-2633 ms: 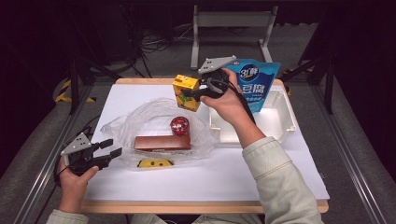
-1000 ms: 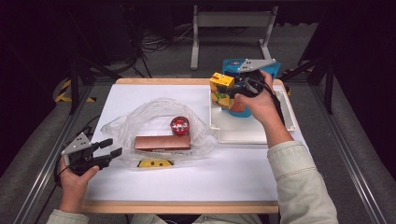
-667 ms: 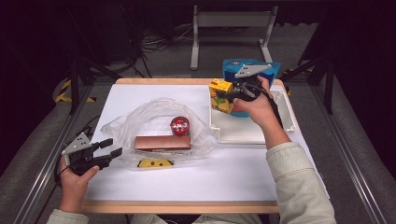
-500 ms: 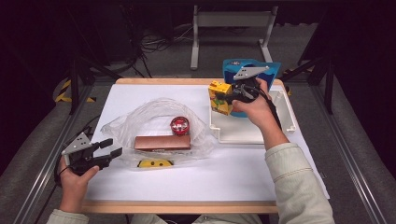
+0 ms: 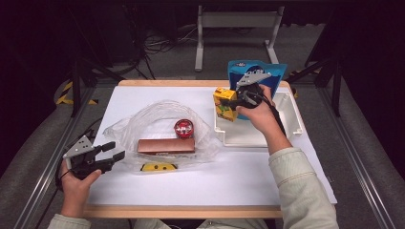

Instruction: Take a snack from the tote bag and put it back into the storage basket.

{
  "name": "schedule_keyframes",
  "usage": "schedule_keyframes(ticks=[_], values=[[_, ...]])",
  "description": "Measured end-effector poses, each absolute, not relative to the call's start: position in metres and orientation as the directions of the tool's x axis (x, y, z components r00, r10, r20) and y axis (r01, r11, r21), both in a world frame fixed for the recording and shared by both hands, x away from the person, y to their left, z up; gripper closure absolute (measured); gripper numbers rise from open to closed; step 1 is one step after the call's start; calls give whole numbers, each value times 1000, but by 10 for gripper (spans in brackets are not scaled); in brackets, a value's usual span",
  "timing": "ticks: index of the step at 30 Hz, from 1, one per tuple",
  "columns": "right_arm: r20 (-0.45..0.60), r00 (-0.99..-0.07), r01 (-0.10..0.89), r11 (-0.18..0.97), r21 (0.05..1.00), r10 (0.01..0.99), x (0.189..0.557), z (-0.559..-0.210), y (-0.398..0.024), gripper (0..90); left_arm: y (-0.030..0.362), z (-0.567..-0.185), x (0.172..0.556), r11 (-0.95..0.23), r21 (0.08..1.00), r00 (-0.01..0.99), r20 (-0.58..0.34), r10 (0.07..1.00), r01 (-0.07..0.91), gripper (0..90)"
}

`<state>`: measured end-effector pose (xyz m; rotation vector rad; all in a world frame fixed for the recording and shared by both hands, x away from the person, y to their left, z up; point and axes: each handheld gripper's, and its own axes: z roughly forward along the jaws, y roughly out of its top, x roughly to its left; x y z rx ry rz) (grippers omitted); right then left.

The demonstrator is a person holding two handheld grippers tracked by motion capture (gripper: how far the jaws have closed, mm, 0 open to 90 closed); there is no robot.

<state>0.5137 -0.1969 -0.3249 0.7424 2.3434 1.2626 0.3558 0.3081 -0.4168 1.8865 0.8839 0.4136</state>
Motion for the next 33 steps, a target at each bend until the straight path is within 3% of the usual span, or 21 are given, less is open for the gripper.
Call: schedule_keyframes(ticks=[33], values=[[-32,-776,323,440,838,630,519,-365,-202,528,308,-417,356,-260,880,678,-90,729,397,413]])
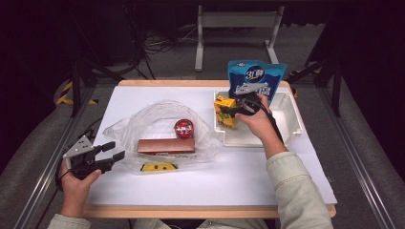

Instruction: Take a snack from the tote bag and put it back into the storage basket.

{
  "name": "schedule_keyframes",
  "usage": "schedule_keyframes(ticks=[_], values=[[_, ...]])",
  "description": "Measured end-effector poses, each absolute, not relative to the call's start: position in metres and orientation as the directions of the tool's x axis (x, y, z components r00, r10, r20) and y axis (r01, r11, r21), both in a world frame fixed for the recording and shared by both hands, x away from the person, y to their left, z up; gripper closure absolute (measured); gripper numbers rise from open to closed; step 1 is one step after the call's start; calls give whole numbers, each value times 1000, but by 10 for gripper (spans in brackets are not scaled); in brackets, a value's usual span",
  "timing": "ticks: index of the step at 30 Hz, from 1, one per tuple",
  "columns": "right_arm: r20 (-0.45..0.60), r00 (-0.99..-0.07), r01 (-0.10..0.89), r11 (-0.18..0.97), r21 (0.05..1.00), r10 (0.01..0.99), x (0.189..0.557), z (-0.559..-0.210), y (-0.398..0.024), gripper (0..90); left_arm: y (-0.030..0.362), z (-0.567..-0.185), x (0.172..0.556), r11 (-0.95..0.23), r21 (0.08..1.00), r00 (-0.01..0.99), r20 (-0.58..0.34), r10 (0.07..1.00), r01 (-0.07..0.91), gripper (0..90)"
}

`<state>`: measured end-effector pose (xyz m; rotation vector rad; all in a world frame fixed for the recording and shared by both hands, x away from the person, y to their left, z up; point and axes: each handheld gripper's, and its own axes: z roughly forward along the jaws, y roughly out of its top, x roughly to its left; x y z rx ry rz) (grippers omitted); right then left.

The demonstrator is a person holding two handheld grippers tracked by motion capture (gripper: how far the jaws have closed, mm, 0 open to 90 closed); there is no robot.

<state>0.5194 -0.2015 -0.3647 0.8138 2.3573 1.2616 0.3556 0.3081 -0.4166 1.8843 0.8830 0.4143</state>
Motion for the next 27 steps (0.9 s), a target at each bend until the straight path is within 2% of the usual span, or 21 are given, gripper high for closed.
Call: schedule_keyframes(ticks=[27], values=[[-87,-769,295,473,830,633,519,-383,-206,533,308,-417,356,-258,881,680,-93,727,396,413]])
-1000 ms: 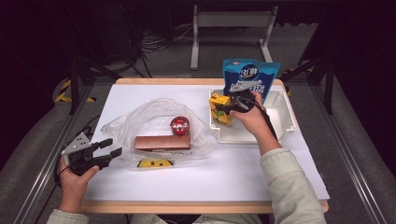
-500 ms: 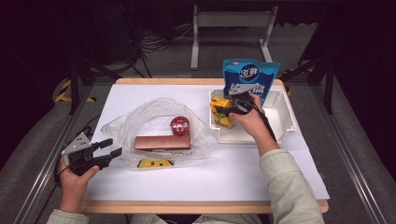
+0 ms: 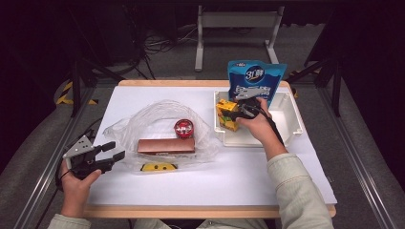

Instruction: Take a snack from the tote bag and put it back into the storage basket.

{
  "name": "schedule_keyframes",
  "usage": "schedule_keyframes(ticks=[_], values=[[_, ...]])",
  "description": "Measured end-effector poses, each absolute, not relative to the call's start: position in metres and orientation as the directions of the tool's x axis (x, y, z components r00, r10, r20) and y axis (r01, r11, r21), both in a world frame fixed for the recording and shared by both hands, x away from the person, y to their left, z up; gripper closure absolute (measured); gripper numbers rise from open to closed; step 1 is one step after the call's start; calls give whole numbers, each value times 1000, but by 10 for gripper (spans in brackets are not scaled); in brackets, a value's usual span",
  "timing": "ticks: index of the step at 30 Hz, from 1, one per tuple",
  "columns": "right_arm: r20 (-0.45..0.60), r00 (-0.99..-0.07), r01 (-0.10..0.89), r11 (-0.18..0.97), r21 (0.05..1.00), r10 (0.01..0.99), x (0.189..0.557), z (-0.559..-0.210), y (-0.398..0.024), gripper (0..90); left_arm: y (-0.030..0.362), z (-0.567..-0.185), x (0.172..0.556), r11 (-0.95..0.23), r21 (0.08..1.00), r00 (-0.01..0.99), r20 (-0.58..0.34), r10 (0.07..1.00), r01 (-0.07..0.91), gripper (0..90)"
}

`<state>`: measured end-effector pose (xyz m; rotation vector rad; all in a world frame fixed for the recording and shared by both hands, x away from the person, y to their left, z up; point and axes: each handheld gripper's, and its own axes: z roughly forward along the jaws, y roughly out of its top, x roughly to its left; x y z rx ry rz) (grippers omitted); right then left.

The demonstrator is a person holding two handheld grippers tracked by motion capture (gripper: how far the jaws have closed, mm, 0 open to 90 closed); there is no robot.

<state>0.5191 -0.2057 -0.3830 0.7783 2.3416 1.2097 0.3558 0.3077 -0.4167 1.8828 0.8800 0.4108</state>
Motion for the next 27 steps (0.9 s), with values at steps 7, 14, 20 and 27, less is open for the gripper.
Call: schedule_keyframes(ticks=[7,14,20,27], values=[[-88,-756,289,451,845,648,521,-387,-207,534,308,-417,356,-257,881,681,-94,726,396,413],[-97,-756,305,479,823,648,518,-387,-209,529,308,-417,356,-255,881,679,-97,728,399,412],[-88,-752,307,467,829,653,515,-384,-209,436,308,-416,356,-256,880,678,-95,729,399,412],[-123,-745,269,465,844,655,508,-370,-208,402,309,-416,356,-256,881,679,-95,728,397,412]])
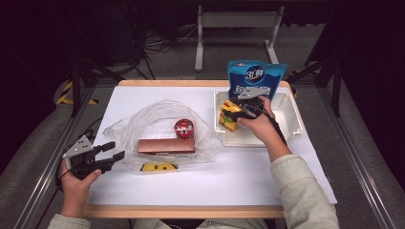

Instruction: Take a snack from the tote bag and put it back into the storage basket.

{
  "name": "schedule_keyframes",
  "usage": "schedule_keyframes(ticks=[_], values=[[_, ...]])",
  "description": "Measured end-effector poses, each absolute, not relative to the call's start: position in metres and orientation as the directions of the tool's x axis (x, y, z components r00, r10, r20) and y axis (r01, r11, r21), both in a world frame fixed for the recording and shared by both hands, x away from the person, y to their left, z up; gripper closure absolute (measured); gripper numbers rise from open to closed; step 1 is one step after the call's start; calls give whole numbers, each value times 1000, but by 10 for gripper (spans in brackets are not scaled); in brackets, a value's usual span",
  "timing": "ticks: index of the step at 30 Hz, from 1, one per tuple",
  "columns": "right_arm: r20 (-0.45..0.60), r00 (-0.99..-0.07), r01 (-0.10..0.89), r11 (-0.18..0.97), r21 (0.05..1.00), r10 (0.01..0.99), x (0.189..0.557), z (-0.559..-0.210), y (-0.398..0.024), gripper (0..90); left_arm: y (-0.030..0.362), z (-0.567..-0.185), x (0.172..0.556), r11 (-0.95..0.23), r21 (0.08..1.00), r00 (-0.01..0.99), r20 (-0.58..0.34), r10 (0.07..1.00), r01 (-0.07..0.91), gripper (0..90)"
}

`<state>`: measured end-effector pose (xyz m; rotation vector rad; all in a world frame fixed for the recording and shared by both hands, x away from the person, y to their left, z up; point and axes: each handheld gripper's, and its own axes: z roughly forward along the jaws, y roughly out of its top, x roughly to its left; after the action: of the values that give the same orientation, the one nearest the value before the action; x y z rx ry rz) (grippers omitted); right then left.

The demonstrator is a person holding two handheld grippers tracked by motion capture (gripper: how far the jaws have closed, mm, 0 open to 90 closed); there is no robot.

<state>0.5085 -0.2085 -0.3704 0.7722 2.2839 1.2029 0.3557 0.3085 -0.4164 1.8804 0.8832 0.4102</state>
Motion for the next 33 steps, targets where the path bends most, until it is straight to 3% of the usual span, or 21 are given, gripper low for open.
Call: schedule_keyframes(ticks=[4,10,16,25,33], values=[[-158,-744,222,463,858,649,500,-357,-210,476,309,-416,356,-258,880,678,-93,729,398,412],[-183,-773,177,484,857,607,483,-344,-209,704,308,-416,356,-257,880,678,-94,729,398,412],[-169,-816,184,525,831,554,471,-346,-206,870,308,-417,356,-256,882,680,-94,727,396,412],[-135,-834,250,584,772,535,471,-367,-200,900,308,-416,356,-257,882,680,-93,727,396,412],[-113,-811,328,606,724,574,476,-383,-201,900,308,-416,356,-257,882,682,-95,725,396,415]])
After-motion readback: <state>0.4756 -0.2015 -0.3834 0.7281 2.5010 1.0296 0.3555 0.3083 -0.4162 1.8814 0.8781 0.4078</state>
